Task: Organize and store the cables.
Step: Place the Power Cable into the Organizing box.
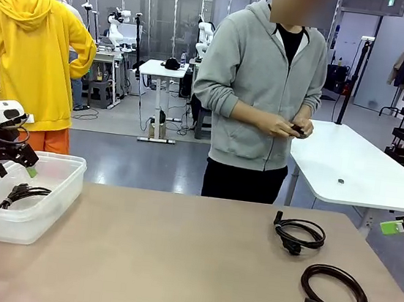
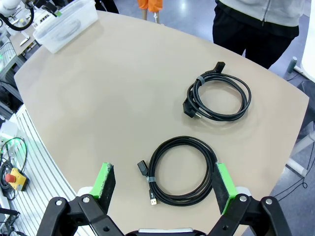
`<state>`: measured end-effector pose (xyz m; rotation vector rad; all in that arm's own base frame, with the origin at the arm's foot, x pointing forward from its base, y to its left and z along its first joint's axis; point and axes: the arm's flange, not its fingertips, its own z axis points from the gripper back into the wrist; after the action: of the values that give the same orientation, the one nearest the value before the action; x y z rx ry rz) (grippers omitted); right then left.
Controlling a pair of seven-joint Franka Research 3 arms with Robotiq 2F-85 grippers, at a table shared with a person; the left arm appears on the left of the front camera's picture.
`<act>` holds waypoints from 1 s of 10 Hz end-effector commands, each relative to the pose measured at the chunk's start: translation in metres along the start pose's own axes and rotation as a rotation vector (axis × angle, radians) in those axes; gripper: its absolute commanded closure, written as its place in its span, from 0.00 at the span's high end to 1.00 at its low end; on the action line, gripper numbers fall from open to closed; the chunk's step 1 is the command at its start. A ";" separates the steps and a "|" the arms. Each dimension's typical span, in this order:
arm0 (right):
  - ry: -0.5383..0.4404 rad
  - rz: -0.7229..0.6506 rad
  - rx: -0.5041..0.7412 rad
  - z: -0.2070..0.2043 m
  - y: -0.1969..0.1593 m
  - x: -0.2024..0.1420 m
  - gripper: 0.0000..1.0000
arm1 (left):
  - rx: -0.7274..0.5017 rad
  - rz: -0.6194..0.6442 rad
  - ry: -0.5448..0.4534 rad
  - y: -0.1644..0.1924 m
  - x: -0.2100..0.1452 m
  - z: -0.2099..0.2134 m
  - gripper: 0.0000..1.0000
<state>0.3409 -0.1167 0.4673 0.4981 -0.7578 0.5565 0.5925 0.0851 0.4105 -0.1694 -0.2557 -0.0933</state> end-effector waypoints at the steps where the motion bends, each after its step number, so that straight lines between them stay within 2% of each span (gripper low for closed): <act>1: -0.013 0.016 0.010 0.000 -0.002 0.000 1.00 | 0.001 -0.004 -0.002 0.003 0.000 0.000 1.00; 4: -0.013 0.016 0.010 0.000 -0.002 0.000 1.00 | 0.000 0.000 0.000 0.000 0.000 0.000 1.00; 5: -0.013 0.016 0.010 0.000 -0.002 0.000 1.00 | -0.089 -0.094 0.016 -0.010 -0.001 0.029 1.00; 6: -0.013 0.016 0.010 0.000 -0.002 0.000 1.00 | -0.109 -0.178 -0.026 -0.010 -0.014 0.052 1.00; 8: -0.013 0.016 0.010 0.000 -0.002 0.000 1.00 | -0.160 -0.321 -0.101 -0.014 -0.064 0.087 1.00; 10: -0.013 0.016 0.010 0.000 -0.002 0.000 1.00 | -0.192 -0.513 -0.228 -0.034 -0.121 0.122 1.00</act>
<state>0.3410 -0.1167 0.4672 0.4981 -0.7575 0.5564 0.4836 0.0836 0.5037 -0.2437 -0.4414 -0.5255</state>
